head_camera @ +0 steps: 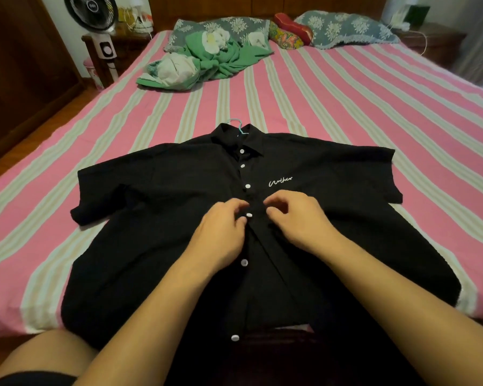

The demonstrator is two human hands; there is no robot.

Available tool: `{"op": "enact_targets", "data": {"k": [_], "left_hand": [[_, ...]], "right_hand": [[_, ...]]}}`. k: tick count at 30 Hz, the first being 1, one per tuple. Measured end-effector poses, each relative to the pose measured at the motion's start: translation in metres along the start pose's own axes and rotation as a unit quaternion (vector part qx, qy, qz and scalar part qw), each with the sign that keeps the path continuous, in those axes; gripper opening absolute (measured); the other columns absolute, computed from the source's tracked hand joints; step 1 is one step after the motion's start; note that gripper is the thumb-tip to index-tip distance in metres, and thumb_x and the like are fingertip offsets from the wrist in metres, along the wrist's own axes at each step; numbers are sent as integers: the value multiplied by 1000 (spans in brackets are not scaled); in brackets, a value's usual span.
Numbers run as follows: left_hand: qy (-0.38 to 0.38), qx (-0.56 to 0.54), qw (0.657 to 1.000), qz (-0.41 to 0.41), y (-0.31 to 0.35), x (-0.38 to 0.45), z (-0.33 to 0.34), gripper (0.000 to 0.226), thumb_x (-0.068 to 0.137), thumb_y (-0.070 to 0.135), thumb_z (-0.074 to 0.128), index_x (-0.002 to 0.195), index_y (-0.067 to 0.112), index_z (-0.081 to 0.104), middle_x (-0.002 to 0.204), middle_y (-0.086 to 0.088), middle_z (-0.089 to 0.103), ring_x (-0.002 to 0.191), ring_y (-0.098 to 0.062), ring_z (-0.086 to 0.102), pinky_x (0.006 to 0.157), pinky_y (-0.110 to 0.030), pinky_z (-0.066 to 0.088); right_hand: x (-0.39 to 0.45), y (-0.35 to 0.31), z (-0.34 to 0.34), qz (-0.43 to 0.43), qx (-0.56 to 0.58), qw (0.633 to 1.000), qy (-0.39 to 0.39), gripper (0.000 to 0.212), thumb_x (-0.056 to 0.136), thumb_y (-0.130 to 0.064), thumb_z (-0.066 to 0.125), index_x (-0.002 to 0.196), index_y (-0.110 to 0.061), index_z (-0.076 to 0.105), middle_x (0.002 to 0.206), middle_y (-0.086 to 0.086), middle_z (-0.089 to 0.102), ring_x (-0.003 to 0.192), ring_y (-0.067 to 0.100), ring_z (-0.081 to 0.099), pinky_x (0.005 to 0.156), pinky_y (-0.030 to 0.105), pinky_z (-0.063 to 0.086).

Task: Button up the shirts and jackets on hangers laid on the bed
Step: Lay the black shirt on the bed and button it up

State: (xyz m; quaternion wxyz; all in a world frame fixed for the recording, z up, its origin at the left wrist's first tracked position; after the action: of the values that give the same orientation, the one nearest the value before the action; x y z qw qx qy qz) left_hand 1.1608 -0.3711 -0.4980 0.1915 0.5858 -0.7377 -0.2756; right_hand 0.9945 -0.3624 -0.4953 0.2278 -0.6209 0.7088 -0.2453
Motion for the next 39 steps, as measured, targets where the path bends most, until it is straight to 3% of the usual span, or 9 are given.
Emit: {"op": "enact_targets", "data": {"k": [3, 6, 11, 14, 17, 20, 23, 29, 39], "left_hand": [[-21, 13, 1000, 14, -8, -37, -32, 13, 94, 27, 68, 104, 34, 69, 95, 16, 66, 88, 2, 61, 78, -17, 46], [-117, 70, 991, -9, -8, -59, -16, 9, 88, 35, 75, 96, 33, 71, 87, 17, 66, 84, 2, 61, 75, -21, 49], [-66, 117, 991, -15, -3, -57, -2, 10, 92, 41, 69, 97, 33, 65, 95, 12, 62, 91, -11, 61, 71, -28, 46], [-53, 124, 991, -9, -1, -58, 0, 8, 95, 40, 65, 100, 35, 65, 95, 11, 62, 89, -12, 61, 73, -30, 49], [-57, 140, 988, -12, 3, -58, 1, 3, 96, 36, 64, 98, 34, 63, 94, 10, 60, 85, -14, 60, 69, -30, 49], [-75, 150, 986, -20, 8, -56, 2, 6, 96, 31, 63, 91, 34, 61, 95, 10, 59, 85, -15, 59, 66, -29, 45], [-83, 145, 985, -31, 10, -54, 4, 9, 94, 24, 59, 89, 31, 59, 97, 8, 59, 84, -14, 58, 60, -26, 41], [-109, -171, 971, -125, 10, -56, 10, 11, 89, 10, 63, 81, 8, 70, 68, -4, 70, 59, -18, 70, 60, -30, 62], [-68, -418, 887, -181, -8, -64, 21, 4, 90, -1, 70, 87, -3, 72, 72, -12, 66, 66, -21, 67, 69, -33, 63]], "right_hand": [[-57, -4, -11, -20, 5, 998, -61, 21, 83, -48, 72, 83, -29, 62, 74, -8, 65, 69, 5, 59, 66, 28, 49], [-81, -3, 3, -25, -129, 985, -108, 35, 82, -61, 67, 87, -30, 50, 82, -10, 58, 77, 9, 56, 65, 29, 42], [-81, -14, 6, -60, -236, 968, -53, 24, 95, -46, 58, 103, -24, 51, 97, -6, 59, 93, 21, 60, 71, 33, 43], [-85, -24, 6, -64, -282, 957, -30, 40, 93, -59, 55, 93, -21, 44, 93, -4, 57, 85, 21, 56, 66, 34, 38], [-84, -28, 10, -71, -312, 947, -26, 30, 100, -41, 54, 90, -19, 36, 84, -3, 49, 74, 20, 49, 60, 32, 34], [-78, -27, 5, -38, -297, 952, -56, 22, 95, -25, 54, 81, -15, 40, 73, -2, 39, 65, 21, 41, 56, 32, 32], [-62, -9, -8, 71, -171, 976, -118, 13, 84, -27, 62, 81, -14, 62, 78, 5, 62, 75, 26, 58, 65, 30, 46], [-63, -5, -1, 144, 261, 942, -153, 16, 86, -7, 72, 76, -16, 62, 66, 3, 57, 61, 13, 53, 58, 27, 44], [-80, -7, 12, 103, 108, 989, -9, 12, 81, -13, 68, 79, -25, 66, 69, -7, 66, 56, 4, 54, 53, 19, 41]]}}
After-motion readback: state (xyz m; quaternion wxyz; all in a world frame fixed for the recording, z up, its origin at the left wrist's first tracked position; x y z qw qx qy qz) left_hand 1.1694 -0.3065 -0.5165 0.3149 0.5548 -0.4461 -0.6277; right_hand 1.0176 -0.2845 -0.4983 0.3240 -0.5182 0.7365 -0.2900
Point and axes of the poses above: each hand's wrist, its own x-axis towards the middle knuckle, its own z-axis out of the palm, y = z × x, the point moved 7 cm from there along x, towards the middle knuckle
